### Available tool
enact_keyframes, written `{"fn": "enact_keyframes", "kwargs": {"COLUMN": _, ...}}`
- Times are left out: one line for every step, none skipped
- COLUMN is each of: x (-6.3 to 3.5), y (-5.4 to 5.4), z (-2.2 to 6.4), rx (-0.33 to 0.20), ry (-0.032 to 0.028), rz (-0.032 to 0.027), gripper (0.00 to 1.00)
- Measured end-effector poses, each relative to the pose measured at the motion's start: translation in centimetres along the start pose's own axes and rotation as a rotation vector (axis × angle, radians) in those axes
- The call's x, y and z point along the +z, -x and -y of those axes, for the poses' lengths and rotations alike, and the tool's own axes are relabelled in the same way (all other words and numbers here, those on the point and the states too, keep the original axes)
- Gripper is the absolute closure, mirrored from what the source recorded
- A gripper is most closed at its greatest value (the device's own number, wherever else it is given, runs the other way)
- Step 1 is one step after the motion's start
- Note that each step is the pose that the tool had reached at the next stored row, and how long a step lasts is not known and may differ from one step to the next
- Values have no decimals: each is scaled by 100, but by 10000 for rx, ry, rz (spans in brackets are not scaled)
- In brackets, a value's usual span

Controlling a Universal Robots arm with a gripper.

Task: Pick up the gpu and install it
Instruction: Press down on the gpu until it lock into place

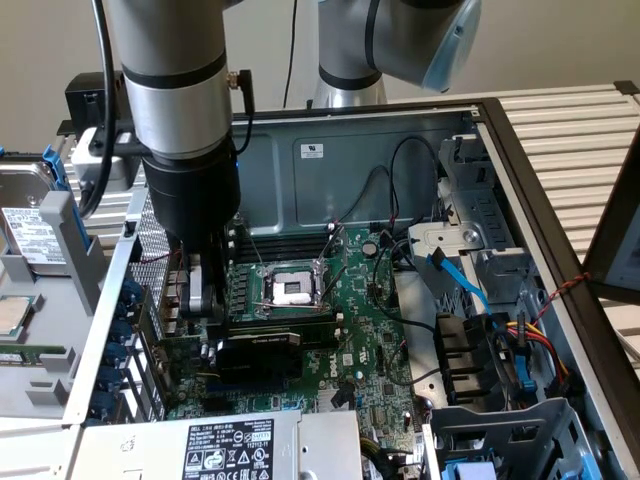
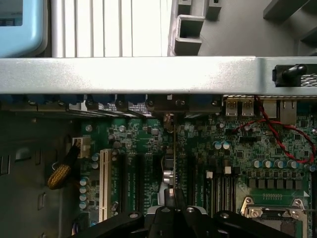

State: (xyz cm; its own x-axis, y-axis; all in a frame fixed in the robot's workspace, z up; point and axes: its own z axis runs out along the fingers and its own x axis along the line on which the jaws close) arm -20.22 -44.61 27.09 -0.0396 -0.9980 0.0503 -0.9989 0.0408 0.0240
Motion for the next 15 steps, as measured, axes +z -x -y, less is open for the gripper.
{"fn": "enact_keyframes", "kwargs": {"x": 1, "y": 0, "z": 0, "rx": 0, "ry": -12, "rz": 0, "gripper": 89}}
{"fn": "enact_keyframes", "kwargs": {"x": 2, "y": 0, "z": -1, "rx": 0, "ry": -20, "rz": 0, "gripper": 89}}
{"fn": "enact_keyframes", "kwargs": {"x": 3, "y": 0, "z": -1, "rx": 1, "ry": -25, "rz": 1, "gripper": 89}}
{"fn": "enact_keyframes", "kwargs": {"x": 4, "y": 0, "z": -2, "rx": 2, "ry": -34, "rz": 2, "gripper": 89}}
{"fn": "enact_keyframes", "kwargs": {"x": 5, "y": 0, "z": -3, "rx": 2, "ry": -39, "rz": 1, "gripper": 89}}
{"fn": "enact_keyframes", "kwargs": {"x": 6, "y": 2, "z": -4, "rx": 2, "ry": -45, "rz": 1, "gripper": 89}}
{"fn": "enact_keyframes", "kwargs": {"x": 7, "y": 4, "z": -5, "rx": 4, "ry": -50, "rz": 1, "gripper": 89}}
{"fn": "enact_keyframes", "kwargs": {"x": 7, "y": 4, "z": -5, "rx": 3, "ry": -57, "rz": 2, "gripper": 89}}
{"fn": "enact_keyframes", "kwargs": {"x": 8, "y": 5, "z": -6, "rx": 4, "ry": -68, "rz": 2, "gripper": 89}}
{"fn": "enact_keyframes", "kwargs": {"x": 8, "y": 5, "z": -6, "rx": 5, "ry": -81, "rz": 3, "gripper": 89}}
{"fn": "enact_keyframes", "kwargs": {"x": 8, "y": 5, "z": -7, "rx": 5, "ry": -88, "rz": 4, "gripper": 89}}
{"fn": "enact_keyframes", "kwargs": {"x": 9, "y": 5, "z": -8, "rx": 5, "ry": -95, "rz": 5, "gripper": 89}}
{"fn": "enact_keyframes", "kwargs": {"x": 10, "y": 5, "z": -9, "rx": 4, "ry": -98, "rz": 6, "gripper": 89}}
{"fn": "enact_keyframes", "kwargs": {"x": 10, "y": 5, "z": -10, "rx": 3, "ry": -99, "rz": 5, "gripper": 89}}
{"fn": "enact_keyframes", "kwargs": {"x": 9, "y": 5, "z": -12, "rx": 3, "ry": -100, "rz": 5, "gripper": 89}}
